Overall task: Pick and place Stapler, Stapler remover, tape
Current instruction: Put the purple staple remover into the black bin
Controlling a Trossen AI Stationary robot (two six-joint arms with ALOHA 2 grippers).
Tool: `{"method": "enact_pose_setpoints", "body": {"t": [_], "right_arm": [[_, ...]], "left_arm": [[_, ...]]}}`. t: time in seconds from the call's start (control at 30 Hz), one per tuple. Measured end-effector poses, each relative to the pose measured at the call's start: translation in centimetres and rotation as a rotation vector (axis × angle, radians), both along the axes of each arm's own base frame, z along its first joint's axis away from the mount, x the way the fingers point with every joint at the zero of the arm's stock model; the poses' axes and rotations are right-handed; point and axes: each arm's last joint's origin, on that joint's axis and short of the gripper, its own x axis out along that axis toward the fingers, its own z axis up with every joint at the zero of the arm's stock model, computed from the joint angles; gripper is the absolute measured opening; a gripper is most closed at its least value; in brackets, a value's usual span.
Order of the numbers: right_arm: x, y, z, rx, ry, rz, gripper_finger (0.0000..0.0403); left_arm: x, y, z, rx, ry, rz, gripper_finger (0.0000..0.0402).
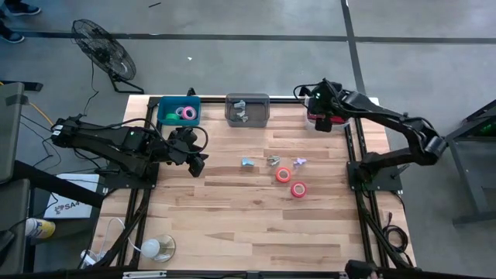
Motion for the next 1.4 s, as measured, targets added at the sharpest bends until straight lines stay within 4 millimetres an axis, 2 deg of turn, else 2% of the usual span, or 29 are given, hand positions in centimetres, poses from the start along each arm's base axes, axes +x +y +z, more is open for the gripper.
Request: {"method": "enact_pose_setpoints", "body": {"t": [0.37,0.6,0.9,1.03,1.13,1.4], "right_arm": [[0.2,3.2,2.0,0.046,-0.209,-0.022,0.0369],[0.8,4.8,2.2,0.231,-0.386,-0.059,0.0369],[1.3,6.8,1.8,0.488,-0.402,0.07,0.0369],[1.3,7.7,0.6,0.56,-0.37,0.1,0.0369],[1.1,8.6,-1.0,0.607,-0.323,0.126,0.0369],[1.3,10.2,-4.4,0.553,-0.245,0.256,0.0367]], "left_arm": [[0.0,0.0,0.0,0.0,0.0,0.0,0.0182],[0.0,0.0,0.0,0.0,0.0,0.0,0.0182],[0.0,0.0,0.0,0.0,0.0,0.0,0.0182],[0.0,0.0,0.0,0.0,0.0,0.0,0.0182],[0.0,0.0,0.0,0.0,0.0,0.0,0.0182],[0.0,0.0,0.0,0.0,0.0,0.0,0.0182]]}}
